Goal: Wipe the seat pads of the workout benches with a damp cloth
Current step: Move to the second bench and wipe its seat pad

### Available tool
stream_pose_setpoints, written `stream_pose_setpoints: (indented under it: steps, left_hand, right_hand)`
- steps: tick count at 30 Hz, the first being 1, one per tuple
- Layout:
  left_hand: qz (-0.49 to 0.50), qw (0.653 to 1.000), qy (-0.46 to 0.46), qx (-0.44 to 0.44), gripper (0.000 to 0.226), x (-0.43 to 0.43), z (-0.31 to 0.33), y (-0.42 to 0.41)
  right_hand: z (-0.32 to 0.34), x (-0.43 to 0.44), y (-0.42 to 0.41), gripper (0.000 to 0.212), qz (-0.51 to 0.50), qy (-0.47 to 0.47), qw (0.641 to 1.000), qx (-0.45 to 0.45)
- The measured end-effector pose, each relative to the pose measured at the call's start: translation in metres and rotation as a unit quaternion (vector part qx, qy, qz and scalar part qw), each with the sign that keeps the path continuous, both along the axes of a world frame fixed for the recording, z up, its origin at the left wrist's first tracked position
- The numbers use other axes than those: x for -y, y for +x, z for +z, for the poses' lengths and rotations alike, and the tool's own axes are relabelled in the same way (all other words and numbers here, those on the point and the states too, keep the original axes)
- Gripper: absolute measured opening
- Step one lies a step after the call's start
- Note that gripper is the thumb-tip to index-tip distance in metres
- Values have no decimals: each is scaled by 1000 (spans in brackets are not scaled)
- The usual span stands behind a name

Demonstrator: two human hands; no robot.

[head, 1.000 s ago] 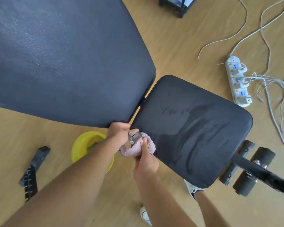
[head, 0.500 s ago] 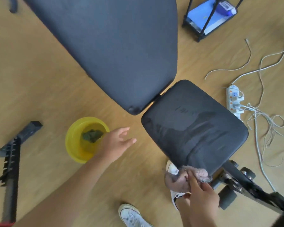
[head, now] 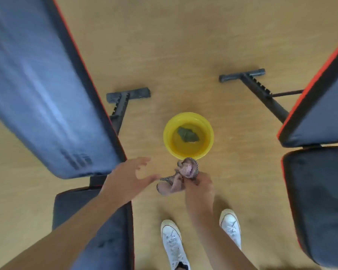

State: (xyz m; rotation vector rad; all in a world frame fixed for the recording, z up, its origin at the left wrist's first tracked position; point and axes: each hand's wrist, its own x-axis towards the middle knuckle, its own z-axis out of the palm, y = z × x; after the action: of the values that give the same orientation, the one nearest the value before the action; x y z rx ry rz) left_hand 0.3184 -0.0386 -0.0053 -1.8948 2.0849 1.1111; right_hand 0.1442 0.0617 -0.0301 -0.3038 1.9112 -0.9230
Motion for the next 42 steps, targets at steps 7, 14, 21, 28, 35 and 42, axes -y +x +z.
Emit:
stream_pose_setpoints:
  steps: [7,14,21,28,35,42]
  left_hand:
    - [137,987,71,46,32,-35,-12,186]
    - [116,953,271,74,28,-56,-28,355]
    - [136,921,365,0,35,-64,-25,447]
    - [340,880,301,-137,38,-151,-77,486]
    - [360,848,342,-185,37,-222,-120,446]
    - [469,830,265,-146,31,-229,-123,433]
  right_hand:
    - [-16,30,147,30,254,-92,963,0]
    - [-76,10,224,27,491,-153,827,-228]
    - [-73,-33,236,16,809,-319,420,-261]
    - [-77,-68,291,15,634,-209,711,-223]
    - [-93,30,300,8,589,-264,711,-278]
    - [-77,-94,349,9,848,-319,405,-123]
